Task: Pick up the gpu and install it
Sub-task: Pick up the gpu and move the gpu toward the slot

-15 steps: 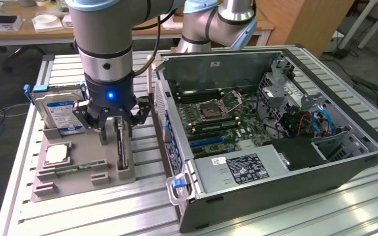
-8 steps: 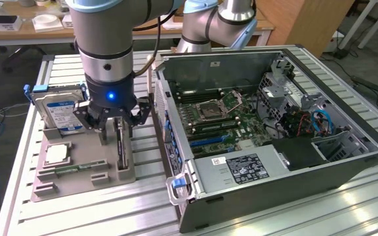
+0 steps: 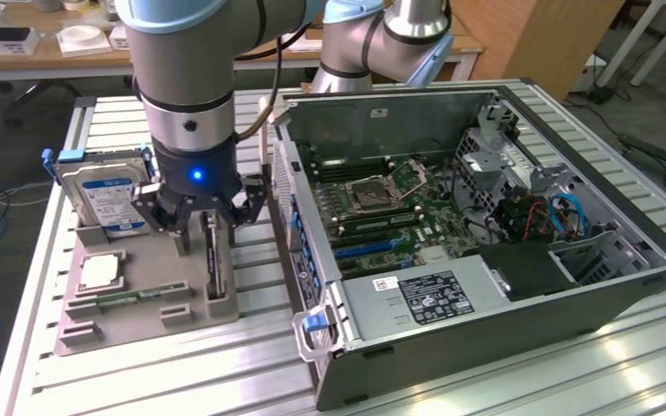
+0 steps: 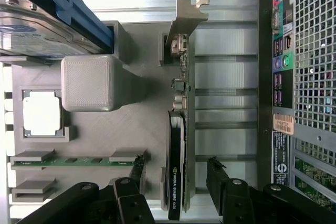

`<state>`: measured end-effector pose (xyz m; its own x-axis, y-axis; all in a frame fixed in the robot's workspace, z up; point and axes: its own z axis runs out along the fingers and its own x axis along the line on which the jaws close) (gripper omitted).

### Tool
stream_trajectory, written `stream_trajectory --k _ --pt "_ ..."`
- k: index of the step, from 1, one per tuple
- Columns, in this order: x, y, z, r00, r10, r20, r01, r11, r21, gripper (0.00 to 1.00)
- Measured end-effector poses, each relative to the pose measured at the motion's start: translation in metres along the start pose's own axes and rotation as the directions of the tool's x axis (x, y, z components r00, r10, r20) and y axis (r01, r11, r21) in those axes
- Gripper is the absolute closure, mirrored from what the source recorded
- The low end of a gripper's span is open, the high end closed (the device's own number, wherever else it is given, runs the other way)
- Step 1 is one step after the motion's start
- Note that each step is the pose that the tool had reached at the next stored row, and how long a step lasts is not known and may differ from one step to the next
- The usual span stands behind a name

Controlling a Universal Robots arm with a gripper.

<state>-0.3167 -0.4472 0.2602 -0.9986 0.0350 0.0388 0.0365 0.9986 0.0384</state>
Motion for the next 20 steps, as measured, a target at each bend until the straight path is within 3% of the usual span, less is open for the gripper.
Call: stream_trajectory --k 20 --pt "-0.001 -0.0008 0.0200 1.0000 0.000 -0.0001 0.000 1.0000 -0.0005 0.41"
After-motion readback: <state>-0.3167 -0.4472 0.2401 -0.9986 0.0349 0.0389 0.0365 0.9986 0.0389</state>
